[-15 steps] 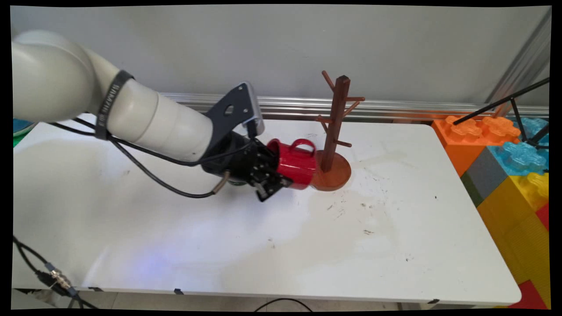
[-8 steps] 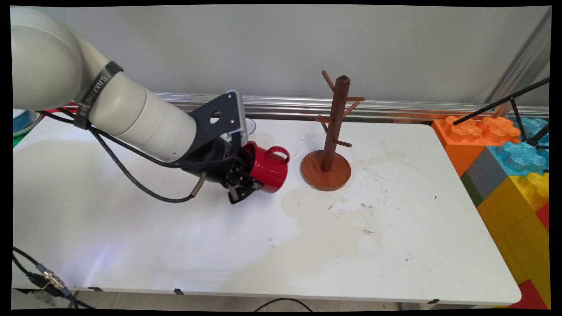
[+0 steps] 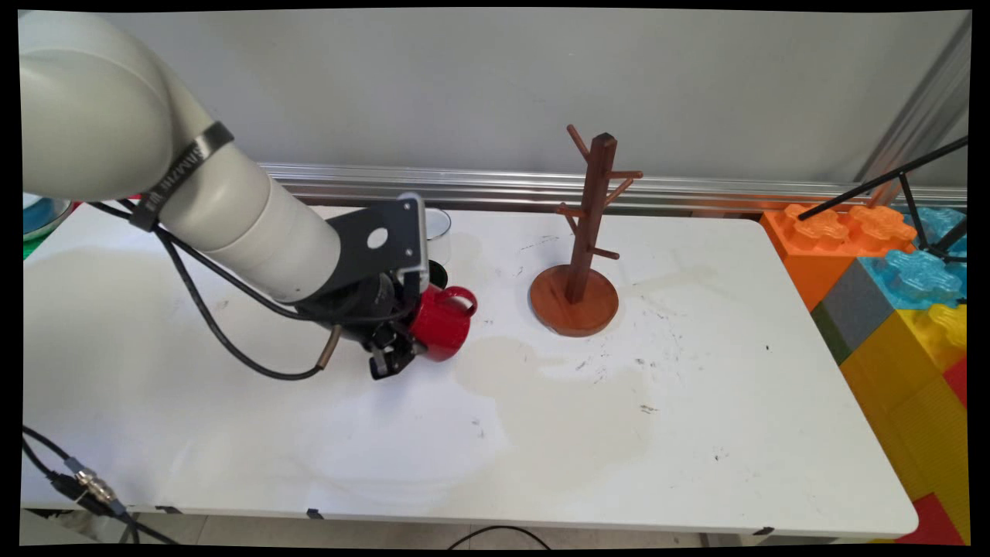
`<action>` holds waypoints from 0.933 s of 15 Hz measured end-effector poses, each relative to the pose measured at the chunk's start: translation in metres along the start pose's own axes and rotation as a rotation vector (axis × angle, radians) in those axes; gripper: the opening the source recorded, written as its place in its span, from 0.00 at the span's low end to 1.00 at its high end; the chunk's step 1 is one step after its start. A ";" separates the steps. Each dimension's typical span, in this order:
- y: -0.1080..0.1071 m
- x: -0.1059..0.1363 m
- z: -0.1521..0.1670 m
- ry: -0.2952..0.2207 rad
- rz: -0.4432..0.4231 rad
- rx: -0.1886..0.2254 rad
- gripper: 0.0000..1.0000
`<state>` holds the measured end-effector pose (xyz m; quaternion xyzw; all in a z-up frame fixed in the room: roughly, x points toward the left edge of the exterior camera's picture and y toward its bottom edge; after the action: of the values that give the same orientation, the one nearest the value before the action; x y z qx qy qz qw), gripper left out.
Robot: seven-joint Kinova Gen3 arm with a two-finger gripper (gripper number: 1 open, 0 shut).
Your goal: Place the picked object on the table
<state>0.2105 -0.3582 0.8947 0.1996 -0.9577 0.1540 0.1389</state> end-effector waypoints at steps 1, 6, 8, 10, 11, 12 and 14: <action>0.002 0.000 0.002 -0.026 0.006 -0.003 0.00; 0.004 0.000 0.015 -0.141 0.015 -0.009 0.00; 0.004 0.001 0.021 -0.177 0.013 -0.011 0.00; 0.005 0.001 0.027 -0.201 0.009 -0.014 0.00; 0.005 0.001 0.030 -0.215 0.005 -0.016 0.00; 0.006 0.001 0.034 -0.231 -0.003 -0.019 0.00; 0.007 0.002 0.042 -0.257 -0.014 -0.024 0.00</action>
<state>0.1971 -0.3677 0.8559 0.2226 -0.9680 0.1146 0.0187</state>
